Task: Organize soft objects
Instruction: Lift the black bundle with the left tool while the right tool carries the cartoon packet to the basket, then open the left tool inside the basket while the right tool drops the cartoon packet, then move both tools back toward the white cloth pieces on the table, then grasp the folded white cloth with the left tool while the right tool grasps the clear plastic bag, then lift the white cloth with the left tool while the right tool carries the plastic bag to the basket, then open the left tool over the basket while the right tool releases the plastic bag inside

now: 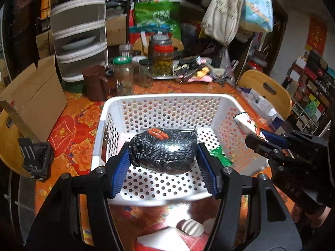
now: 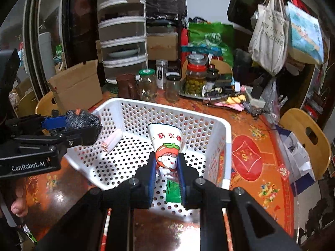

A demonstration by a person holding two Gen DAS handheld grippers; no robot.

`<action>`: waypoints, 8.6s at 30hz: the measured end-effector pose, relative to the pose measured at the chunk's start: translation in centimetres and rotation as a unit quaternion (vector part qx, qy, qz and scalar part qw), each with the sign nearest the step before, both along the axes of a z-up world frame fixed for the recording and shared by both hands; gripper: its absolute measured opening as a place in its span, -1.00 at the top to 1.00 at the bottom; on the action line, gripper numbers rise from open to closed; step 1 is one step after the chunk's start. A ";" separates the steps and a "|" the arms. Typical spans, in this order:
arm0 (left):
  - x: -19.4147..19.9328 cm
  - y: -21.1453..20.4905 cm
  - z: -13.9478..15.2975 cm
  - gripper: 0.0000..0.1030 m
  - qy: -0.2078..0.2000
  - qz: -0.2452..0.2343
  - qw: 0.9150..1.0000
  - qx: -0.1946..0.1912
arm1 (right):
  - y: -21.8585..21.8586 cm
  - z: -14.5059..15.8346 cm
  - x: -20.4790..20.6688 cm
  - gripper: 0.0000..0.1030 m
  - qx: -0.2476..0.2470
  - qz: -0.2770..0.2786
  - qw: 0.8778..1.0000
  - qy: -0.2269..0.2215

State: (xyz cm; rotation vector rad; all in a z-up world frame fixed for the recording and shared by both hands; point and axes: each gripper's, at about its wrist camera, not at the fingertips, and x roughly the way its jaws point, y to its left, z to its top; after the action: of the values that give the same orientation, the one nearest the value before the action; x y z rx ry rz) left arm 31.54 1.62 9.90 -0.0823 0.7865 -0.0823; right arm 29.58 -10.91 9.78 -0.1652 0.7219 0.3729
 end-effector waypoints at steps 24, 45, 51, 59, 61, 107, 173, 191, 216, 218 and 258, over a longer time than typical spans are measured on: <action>8.3 0.6 -8.7 -0.25 0.120 0.014 0.993 -0.006 | 2.3 -7.9 8.1 0.39 -0.074 -0.014 0.991 0.113; 1.4 0.8 -2.2 -1.00 0.025 -0.018 0.999 -0.026 | -1.1 -1.3 1.4 -0.62 -0.021 -0.003 0.999 0.031; -3.3 0.8 0.1 -1.00 -0.018 -0.021 0.999 -0.024 | -0.8 0.8 -2.7 -0.82 -0.009 -0.001 1.000 -0.013; -10.5 1.5 2.4 -1.00 -0.072 -0.014 0.997 -0.019 | -1.0 2.6 -8.1 -0.84 0.012 0.003 0.999 -0.047; -12.6 1.6 2.5 -1.00 -0.079 -0.015 0.997 -0.017 | -1.2 2.7 -9.6 -0.84 0.014 0.002 0.999 -0.052; -12.8 0.9 -17.5 -0.99 0.058 -0.006 0.998 -0.023 | -2.2 -14.6 -14.0 -0.04 0.032 -0.011 0.997 0.075; -19.2 0.8 -12.3 0.22 -0.061 -0.046 0.995 -0.068 | -3.9 -11.1 -17.3 0.45 0.086 0.010 0.996 -0.004; -21.7 1.2 -5.8 0.22 -0.101 -0.049 0.991 -0.071 | -4.7 -5.0 -19.5 0.45 0.077 0.010 0.995 -0.066; -17.1 1.2 1.9 0.22 -0.125 -0.047 0.990 -0.044 | -5.2 1.8 -16.4 0.45 0.069 0.000 0.990 -0.121; -16.1 0.7 2.8 0.22 -0.126 -0.048 0.990 -0.034 | -5.1 2.1 -15.5 0.45 0.066 -0.002 0.991 -0.120; 7.9 -0.5 -8.0 0.03 0.120 0.010 0.993 0.014 | 1.2 -6.3 5.7 0.38 -0.031 0.003 0.996 0.080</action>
State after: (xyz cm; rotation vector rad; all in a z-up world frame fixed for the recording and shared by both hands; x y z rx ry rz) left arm 39.42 1.13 1.85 -0.0740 1.0268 -0.0432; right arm 35.25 -9.74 3.47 -0.1975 0.8926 0.3726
